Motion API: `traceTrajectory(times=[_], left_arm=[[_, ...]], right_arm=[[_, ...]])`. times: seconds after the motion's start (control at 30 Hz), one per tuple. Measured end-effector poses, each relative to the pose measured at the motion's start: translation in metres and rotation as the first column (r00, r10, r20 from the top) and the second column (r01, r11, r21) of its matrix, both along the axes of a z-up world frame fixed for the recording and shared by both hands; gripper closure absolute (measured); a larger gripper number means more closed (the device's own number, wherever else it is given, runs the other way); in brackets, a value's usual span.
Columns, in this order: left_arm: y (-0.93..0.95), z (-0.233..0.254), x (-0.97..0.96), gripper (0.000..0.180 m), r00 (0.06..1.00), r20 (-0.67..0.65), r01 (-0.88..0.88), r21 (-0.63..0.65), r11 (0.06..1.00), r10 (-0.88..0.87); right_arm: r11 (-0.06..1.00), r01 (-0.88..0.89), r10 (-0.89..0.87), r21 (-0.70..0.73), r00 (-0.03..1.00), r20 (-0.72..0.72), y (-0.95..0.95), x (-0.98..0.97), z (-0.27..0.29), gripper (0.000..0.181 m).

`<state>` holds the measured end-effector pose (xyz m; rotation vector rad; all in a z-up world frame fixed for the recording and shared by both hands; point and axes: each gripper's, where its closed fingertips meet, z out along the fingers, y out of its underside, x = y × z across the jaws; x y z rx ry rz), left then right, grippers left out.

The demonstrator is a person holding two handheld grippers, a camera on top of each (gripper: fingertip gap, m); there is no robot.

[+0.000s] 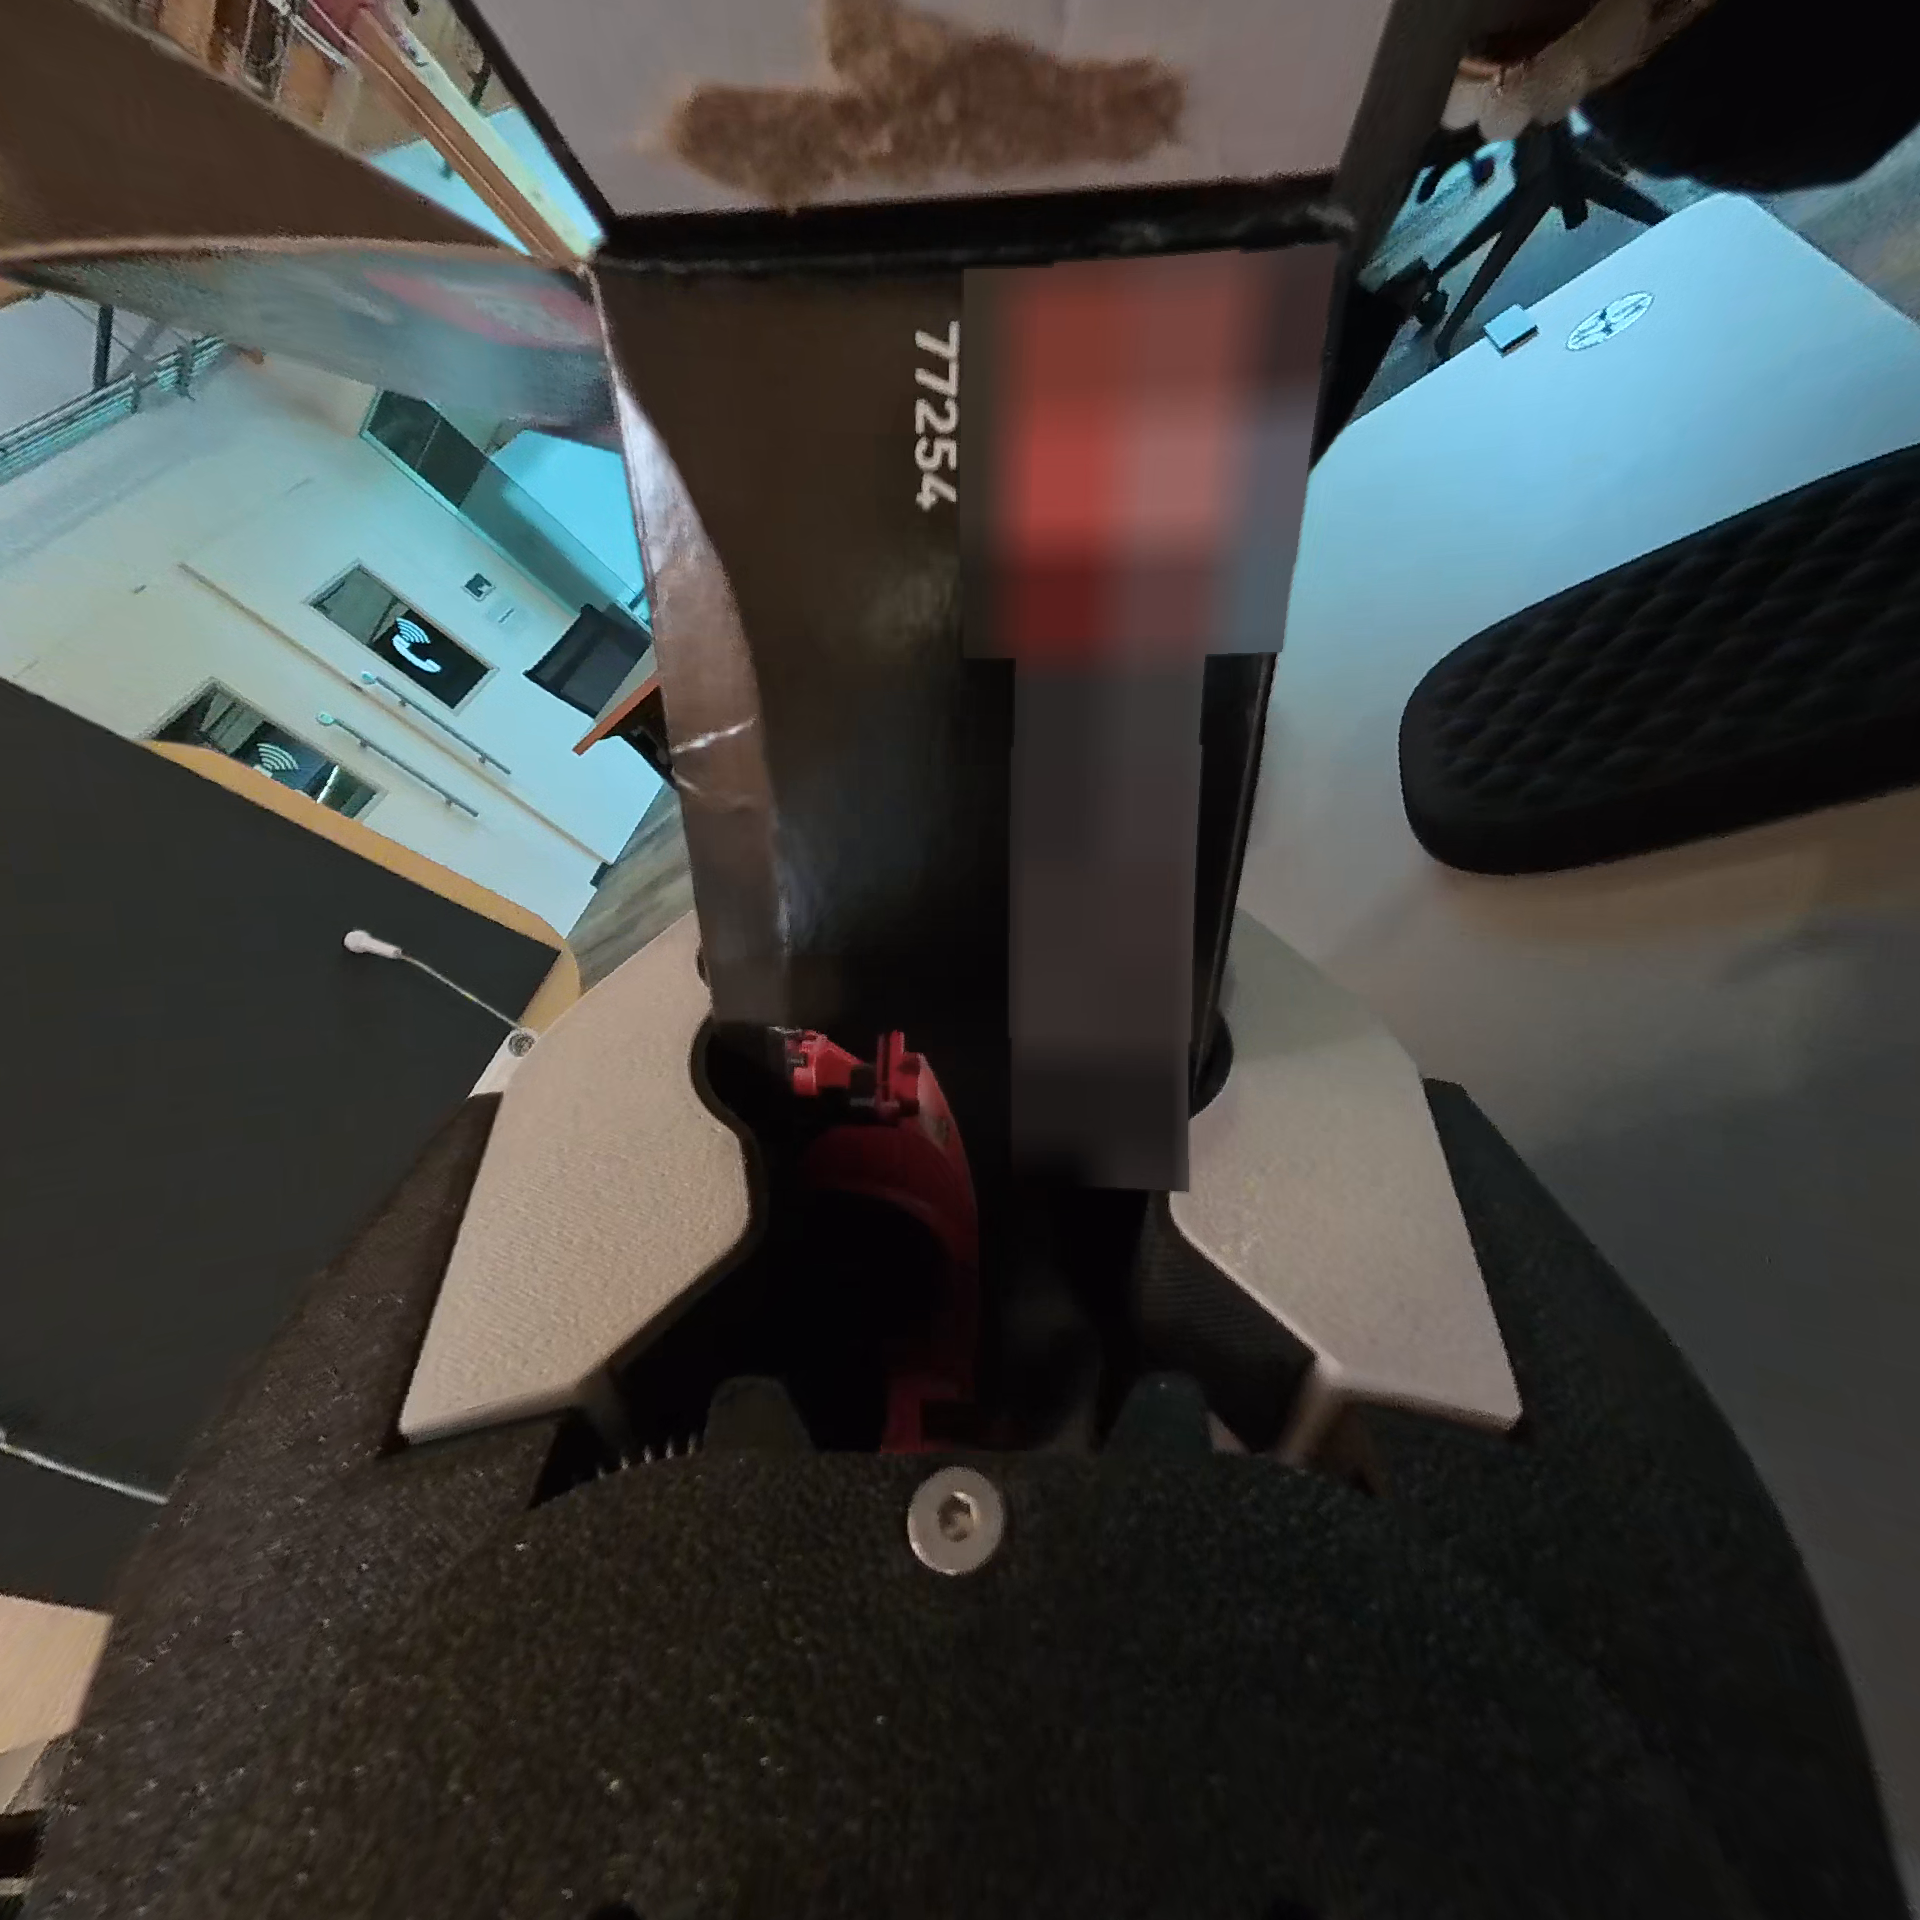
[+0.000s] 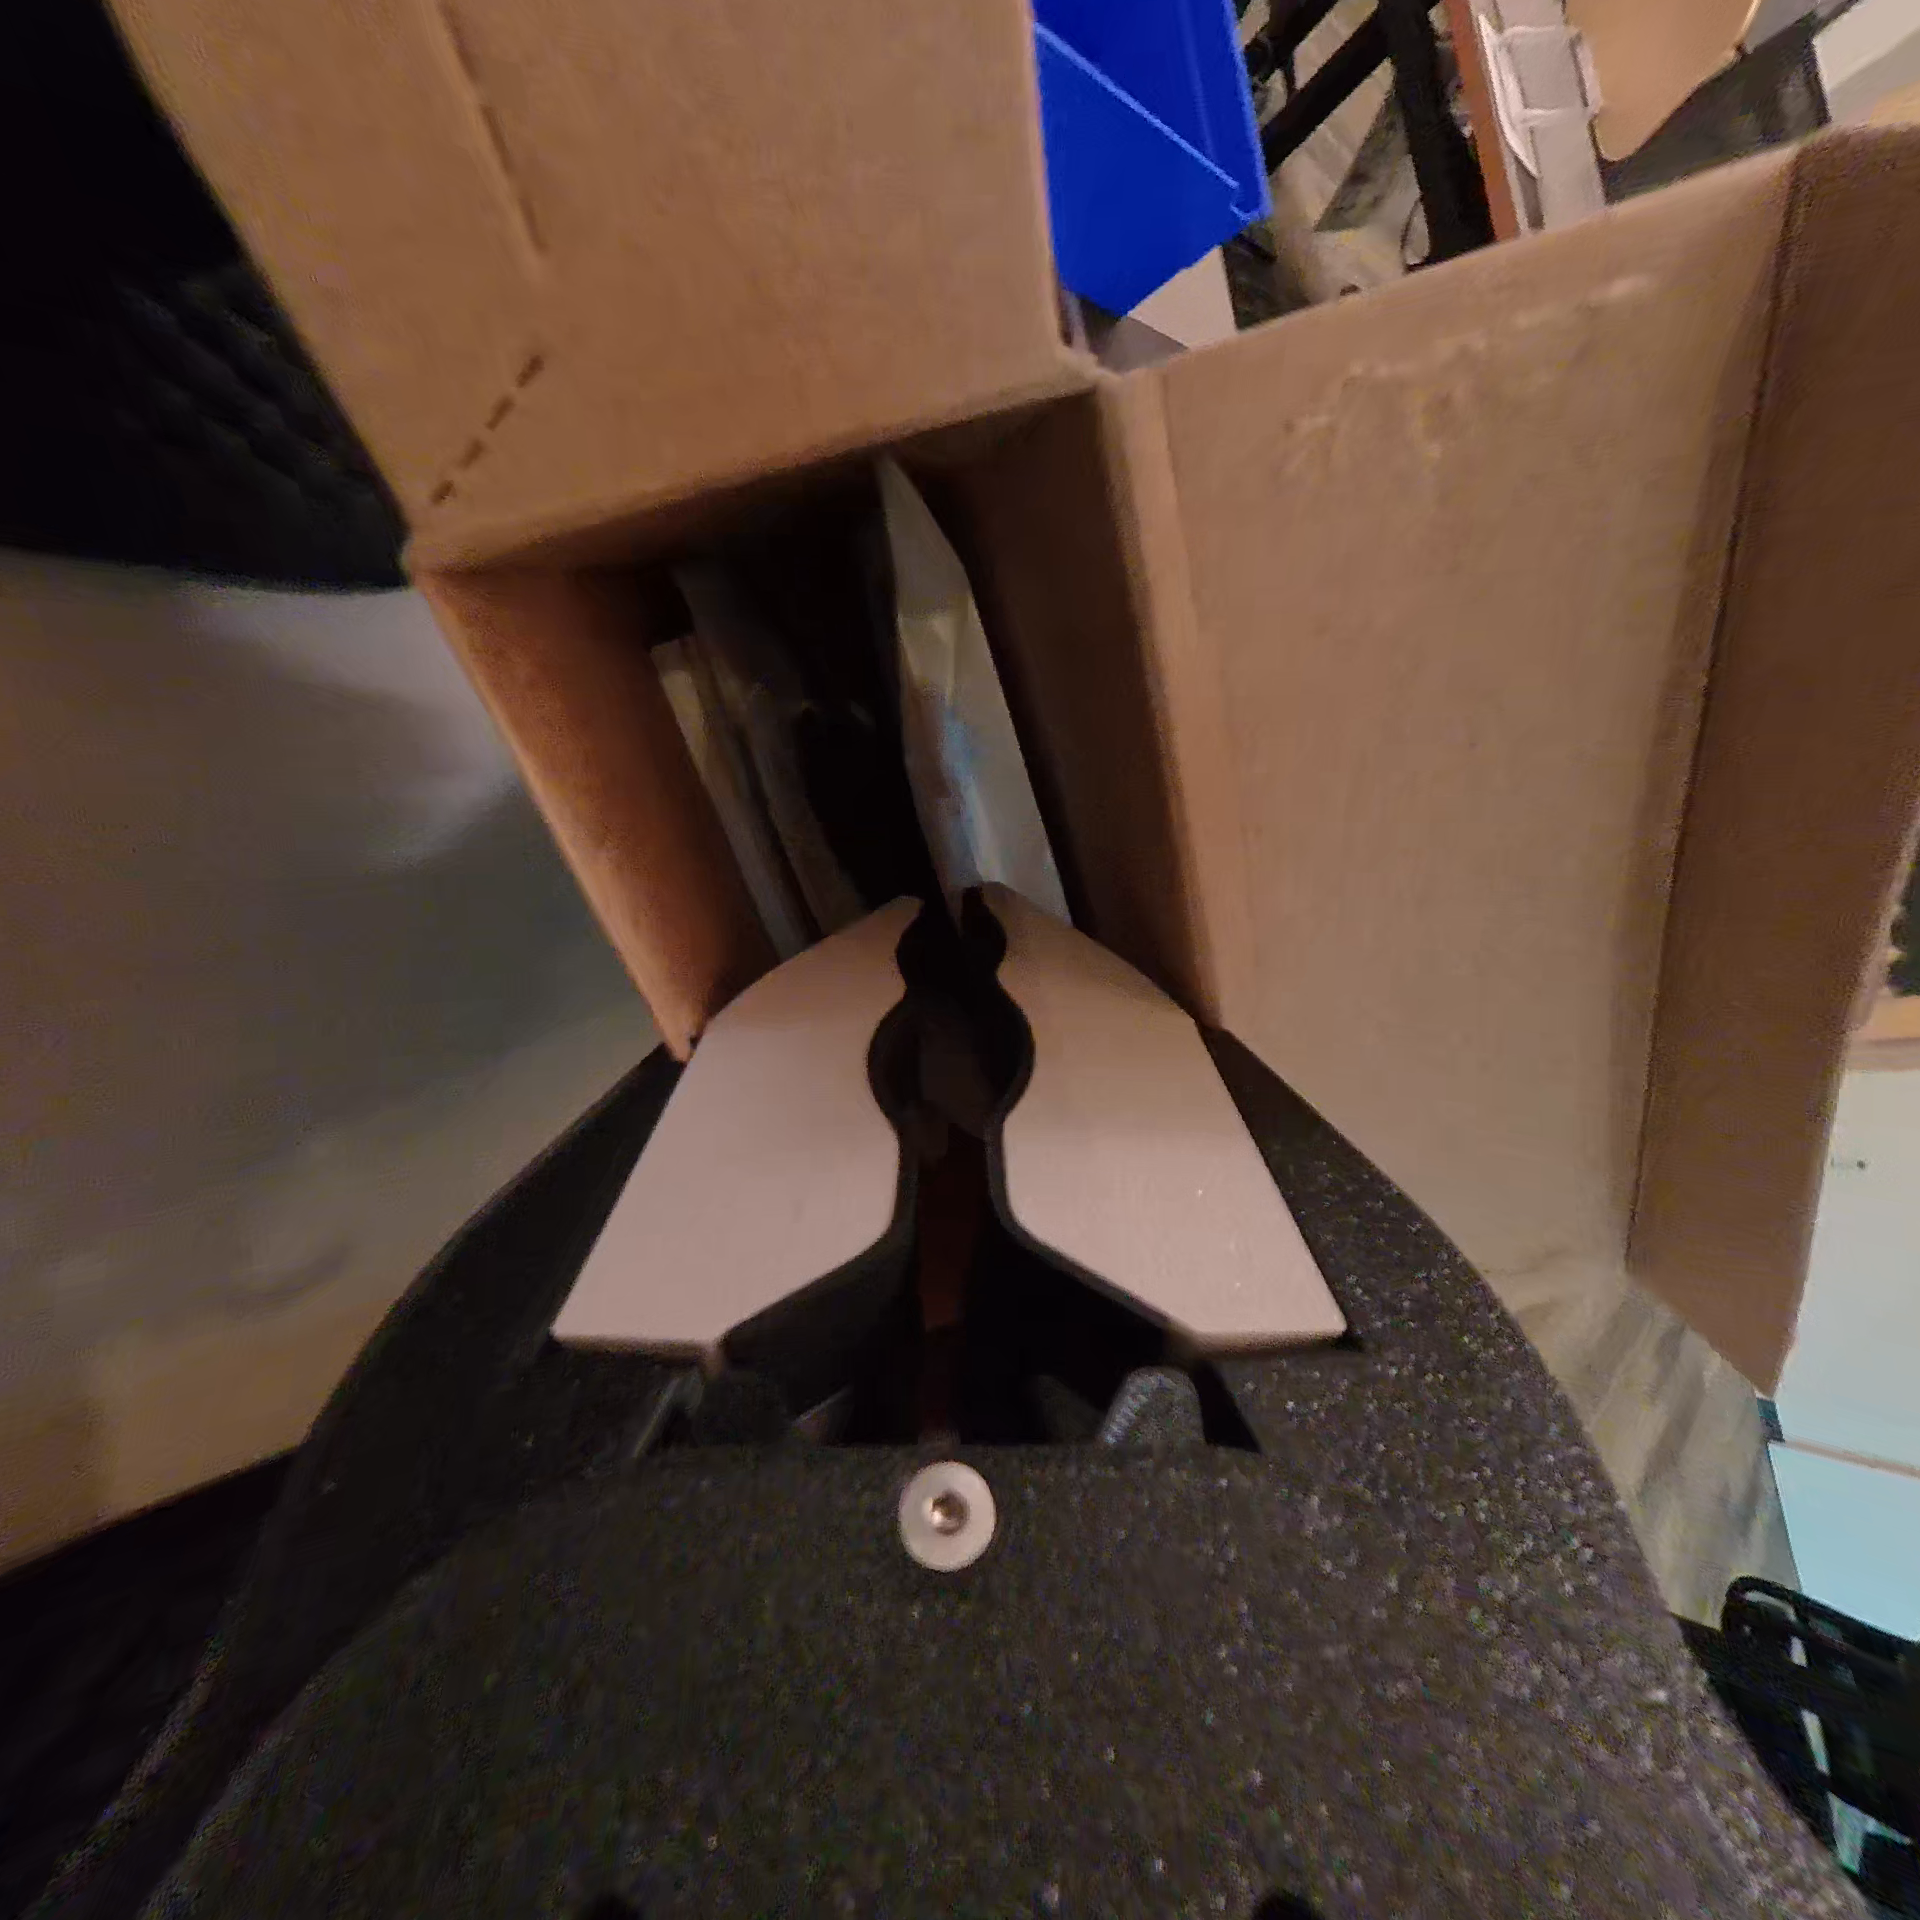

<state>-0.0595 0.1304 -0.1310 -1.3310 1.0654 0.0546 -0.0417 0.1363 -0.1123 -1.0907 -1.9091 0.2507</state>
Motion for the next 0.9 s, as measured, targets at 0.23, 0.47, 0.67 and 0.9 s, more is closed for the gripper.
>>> traceTrajectory(times=[0.23,0.47,0.67,0.9], left_arm=[[-0.001,0.002,0.002,0.095,1.0,0.001,-0.002,0.009,1.0,0.002],[-0.006,-0.001,0.006,0.097,0.992,0.037,-0.125,0.095,0.988,0.122],[-0.011,-0.01,0.023,0.097,0.971,0.01,-0.235,0.176,0.956,0.237],[-0.01,-0.019,0.059,0.098,0.949,-0.079,-0.284,0.216,0.934,0.306]], right_arm=[[1.0,-0.023,0.023,0.004,0.998,-0.062,-0.001,0.001,0.002,0.18],[0.957,0.034,-0.086,-0.289,0.982,-0.17,-0.003,0.023,0.01,0.181],[0.67,0.174,-0.328,-0.722,0.941,-0.079,-0.003,0.048,-0.01,0.114],[0.497,0.283,-0.412,-0.821,0.909,0.064,-0.005,0.054,-0.029,0.064]])
